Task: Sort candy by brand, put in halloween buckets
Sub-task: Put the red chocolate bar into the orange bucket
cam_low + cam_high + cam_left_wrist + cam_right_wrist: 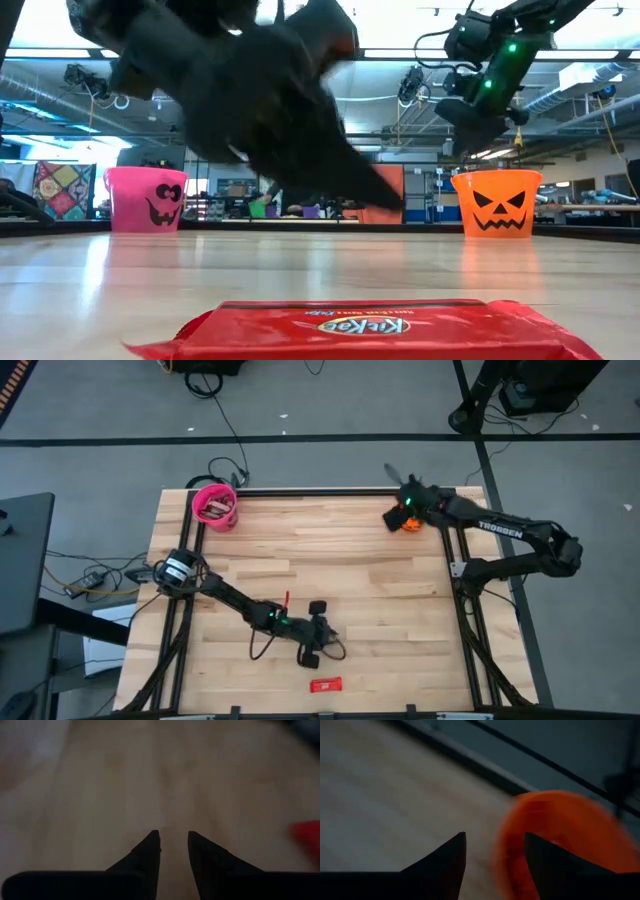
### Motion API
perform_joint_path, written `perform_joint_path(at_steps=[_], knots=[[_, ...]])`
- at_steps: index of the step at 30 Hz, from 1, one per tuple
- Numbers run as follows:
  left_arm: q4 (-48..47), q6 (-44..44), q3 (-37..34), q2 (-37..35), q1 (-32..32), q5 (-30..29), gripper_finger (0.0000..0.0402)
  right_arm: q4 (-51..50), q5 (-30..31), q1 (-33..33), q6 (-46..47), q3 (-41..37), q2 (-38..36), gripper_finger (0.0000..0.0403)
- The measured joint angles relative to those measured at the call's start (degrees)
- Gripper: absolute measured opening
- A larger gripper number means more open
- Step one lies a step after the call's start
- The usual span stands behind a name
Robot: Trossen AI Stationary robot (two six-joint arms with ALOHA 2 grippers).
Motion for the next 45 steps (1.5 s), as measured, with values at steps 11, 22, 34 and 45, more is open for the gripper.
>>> perform_joint_path(at_steps=[11,22,34,45], knots=[[-7.0,-0.45,6.07,-1.01,-10.58,2.12,0.02,11.24,6.64,31.02,8.07,-7.27,-0.32,0.0192],[-13.23,-9.62,7.58,-0.17,-15.63,-7.0,0.0228,24.32,11.36,50.93,13.97,-7.51,-0.01,0.0192],[-9.03,-11.01,7.61,4.86,-15.91,-6.52,0.0228,25.8,11.38,58.08,16.55,-7.51,-0.01,0.0191],[-5.03,-12.49,7.87,9.37,-16.02,-3.58,0.0225,25.83,11.36,59.3,17.18,-7.51,-0.02,0.0191]])
